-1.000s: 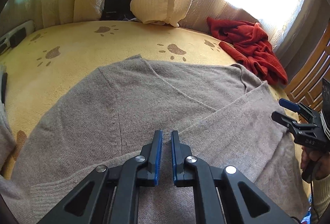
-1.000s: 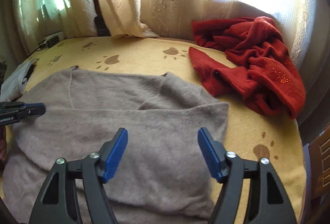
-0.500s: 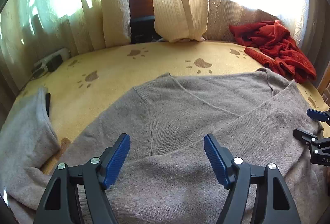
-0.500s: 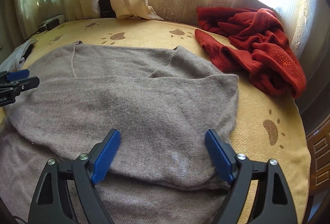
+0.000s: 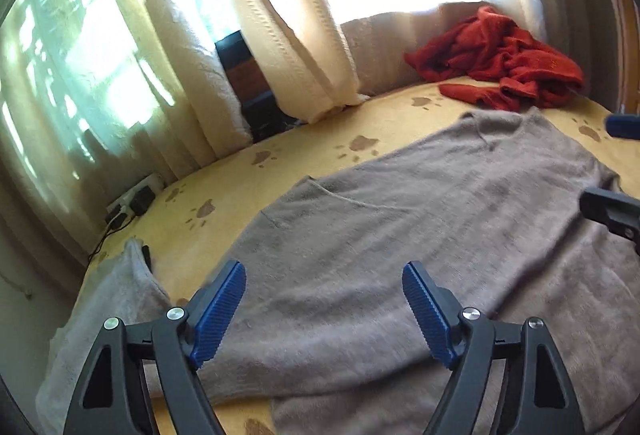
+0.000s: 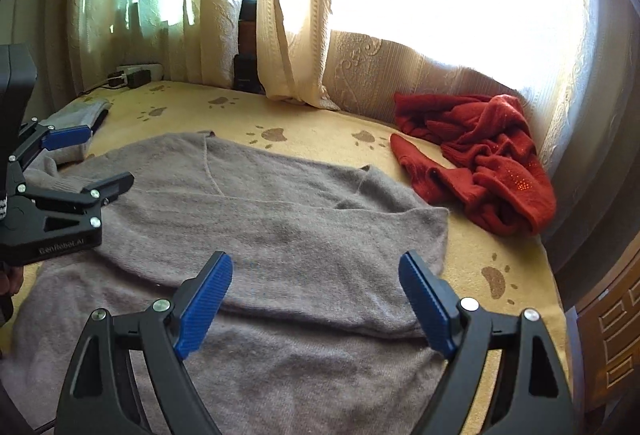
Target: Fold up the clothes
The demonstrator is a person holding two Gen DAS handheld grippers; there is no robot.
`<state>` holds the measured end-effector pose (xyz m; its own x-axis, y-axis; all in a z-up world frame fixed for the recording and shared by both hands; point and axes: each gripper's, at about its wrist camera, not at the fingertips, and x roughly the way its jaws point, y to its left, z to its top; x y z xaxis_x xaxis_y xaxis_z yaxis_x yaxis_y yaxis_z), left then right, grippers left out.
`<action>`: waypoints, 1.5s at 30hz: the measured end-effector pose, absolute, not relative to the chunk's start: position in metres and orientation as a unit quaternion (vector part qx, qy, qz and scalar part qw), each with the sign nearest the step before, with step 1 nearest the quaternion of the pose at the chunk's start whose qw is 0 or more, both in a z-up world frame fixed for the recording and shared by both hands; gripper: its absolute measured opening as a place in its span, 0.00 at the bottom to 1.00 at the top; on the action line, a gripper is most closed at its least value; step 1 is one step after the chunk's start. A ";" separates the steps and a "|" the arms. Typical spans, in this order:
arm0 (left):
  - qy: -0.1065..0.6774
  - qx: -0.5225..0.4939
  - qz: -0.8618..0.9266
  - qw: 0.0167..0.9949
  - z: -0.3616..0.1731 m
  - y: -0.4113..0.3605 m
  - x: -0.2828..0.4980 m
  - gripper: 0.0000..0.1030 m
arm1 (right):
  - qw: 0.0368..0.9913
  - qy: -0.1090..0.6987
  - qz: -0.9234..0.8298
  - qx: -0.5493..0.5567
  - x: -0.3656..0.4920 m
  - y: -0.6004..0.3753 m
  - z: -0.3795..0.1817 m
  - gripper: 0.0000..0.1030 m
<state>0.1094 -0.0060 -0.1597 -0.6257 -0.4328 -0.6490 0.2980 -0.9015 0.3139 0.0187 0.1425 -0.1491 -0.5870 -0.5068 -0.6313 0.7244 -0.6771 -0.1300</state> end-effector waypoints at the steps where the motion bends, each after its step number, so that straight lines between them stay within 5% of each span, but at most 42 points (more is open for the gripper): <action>1: -0.086 0.396 -0.896 0.181 -0.160 0.002 0.113 0.80 | 0.357 0.189 -0.870 0.281 0.023 0.144 -0.147 0.89; 8: -0.017 0.441 -0.894 0.076 -0.157 0.046 0.135 0.80 | 0.351 0.169 -0.881 0.268 0.036 0.168 -0.143 0.90; 15: 0.175 0.486 -0.830 -0.211 -0.154 0.091 0.148 0.80 | 0.338 0.121 -0.890 0.281 0.033 0.210 -0.146 0.93; 29: -0.011 0.480 -0.860 -0.171 -0.146 0.193 0.178 0.81 | 0.309 0.093 -0.909 0.265 0.046 0.262 -0.151 0.93; 45: -0.008 0.498 -0.853 -0.157 -0.157 0.194 0.180 0.81 | 0.199 0.233 -0.935 0.179 0.067 0.257 -0.141 0.93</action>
